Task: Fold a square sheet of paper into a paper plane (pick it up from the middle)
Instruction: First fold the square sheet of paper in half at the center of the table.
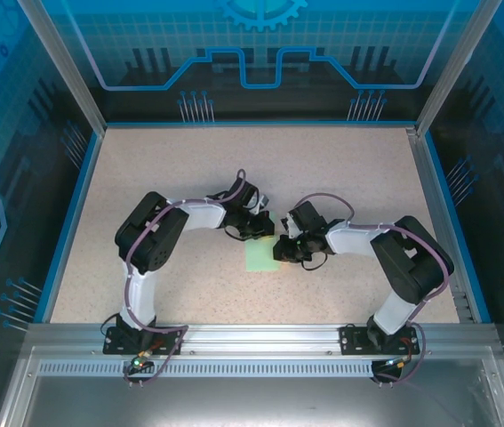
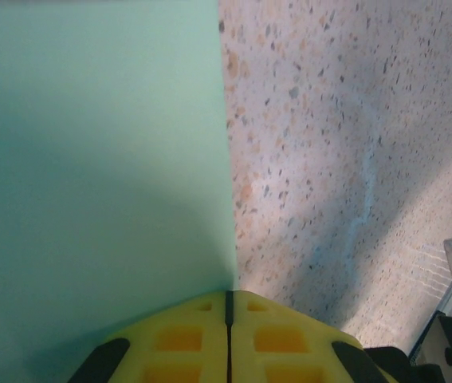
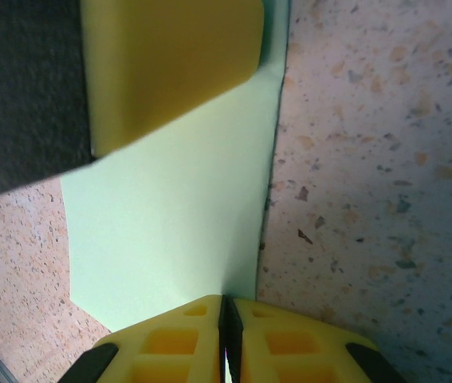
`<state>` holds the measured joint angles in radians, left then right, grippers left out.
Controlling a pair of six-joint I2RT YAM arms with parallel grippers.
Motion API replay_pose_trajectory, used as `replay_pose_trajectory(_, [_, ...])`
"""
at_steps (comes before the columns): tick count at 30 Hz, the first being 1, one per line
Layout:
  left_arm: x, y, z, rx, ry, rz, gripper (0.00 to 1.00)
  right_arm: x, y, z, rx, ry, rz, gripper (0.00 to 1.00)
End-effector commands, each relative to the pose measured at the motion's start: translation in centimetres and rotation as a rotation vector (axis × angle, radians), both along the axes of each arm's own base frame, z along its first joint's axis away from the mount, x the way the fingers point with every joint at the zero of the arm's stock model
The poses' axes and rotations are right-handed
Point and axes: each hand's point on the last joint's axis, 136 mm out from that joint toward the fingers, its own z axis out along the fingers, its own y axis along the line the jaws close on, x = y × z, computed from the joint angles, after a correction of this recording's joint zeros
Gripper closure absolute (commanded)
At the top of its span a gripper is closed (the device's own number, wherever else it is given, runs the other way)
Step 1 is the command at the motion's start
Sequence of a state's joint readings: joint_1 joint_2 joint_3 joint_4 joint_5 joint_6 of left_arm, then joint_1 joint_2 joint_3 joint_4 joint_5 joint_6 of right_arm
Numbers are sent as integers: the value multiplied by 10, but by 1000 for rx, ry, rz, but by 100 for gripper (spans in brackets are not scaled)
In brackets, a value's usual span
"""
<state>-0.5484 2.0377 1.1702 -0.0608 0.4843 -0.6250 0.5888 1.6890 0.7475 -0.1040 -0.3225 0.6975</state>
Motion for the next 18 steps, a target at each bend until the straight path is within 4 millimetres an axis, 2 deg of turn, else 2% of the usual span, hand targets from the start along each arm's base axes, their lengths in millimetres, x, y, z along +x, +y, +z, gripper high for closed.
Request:
replay_pose_trajectory(1, [41, 19, -6, 64, -85, 76, 91, -60, -42, -56, -229, 203, 40, 88])
replay_pose_trajectory(12, [76, 9, 5, 50, -128, 61, 90, -69, -49, -60, -229, 201, 37, 88])
replay_pose_trajectory(14, [80, 8, 11, 43, -137, 61, 90, -69, -48, -59, -225, 197, 37, 88])
replay_pose_trajectory(18, [79, 4, 41, -3, -176, 46, 90, -67, -47, -57, -218, 192, 36, 88])
